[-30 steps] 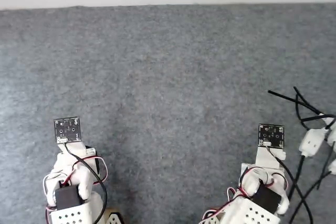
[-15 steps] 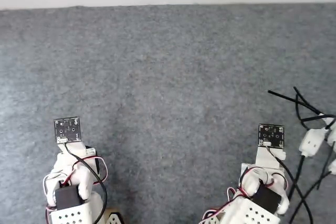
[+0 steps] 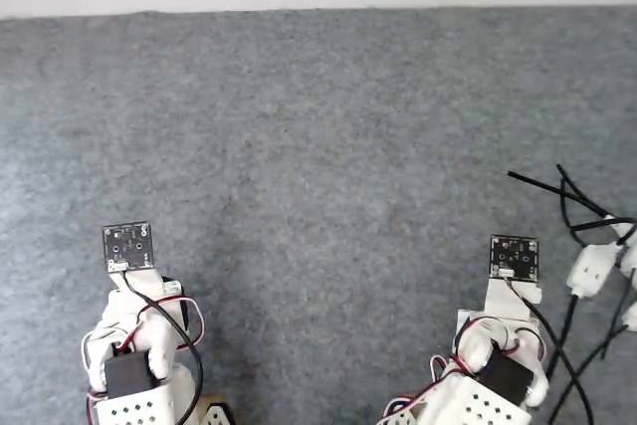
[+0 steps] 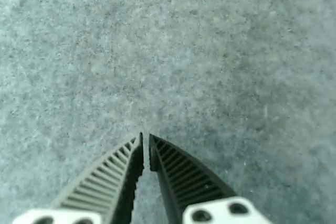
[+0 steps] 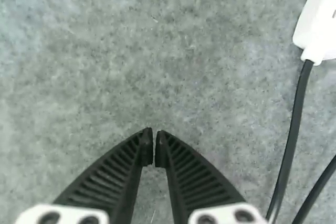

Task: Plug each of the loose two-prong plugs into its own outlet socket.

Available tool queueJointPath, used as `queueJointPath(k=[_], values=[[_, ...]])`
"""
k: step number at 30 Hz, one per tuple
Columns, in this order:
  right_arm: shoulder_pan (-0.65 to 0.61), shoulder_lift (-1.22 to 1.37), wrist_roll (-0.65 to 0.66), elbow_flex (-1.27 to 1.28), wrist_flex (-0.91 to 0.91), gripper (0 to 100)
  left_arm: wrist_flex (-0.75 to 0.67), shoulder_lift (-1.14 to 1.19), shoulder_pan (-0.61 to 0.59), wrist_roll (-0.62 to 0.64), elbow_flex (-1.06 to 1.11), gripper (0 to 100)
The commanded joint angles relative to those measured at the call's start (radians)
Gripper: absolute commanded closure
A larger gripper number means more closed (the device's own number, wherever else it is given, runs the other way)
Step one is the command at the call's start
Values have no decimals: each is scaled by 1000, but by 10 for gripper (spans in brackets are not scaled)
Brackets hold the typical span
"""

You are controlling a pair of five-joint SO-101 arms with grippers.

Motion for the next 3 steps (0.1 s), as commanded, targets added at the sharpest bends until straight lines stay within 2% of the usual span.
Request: queueJointPath(k=[1, 3], values=[[2, -10, 8, 17, -10, 987, 3, -14, 0, 6, -15, 982], [2, -10, 8, 17, -10, 987, 3, -14, 0, 6, -15, 982]])
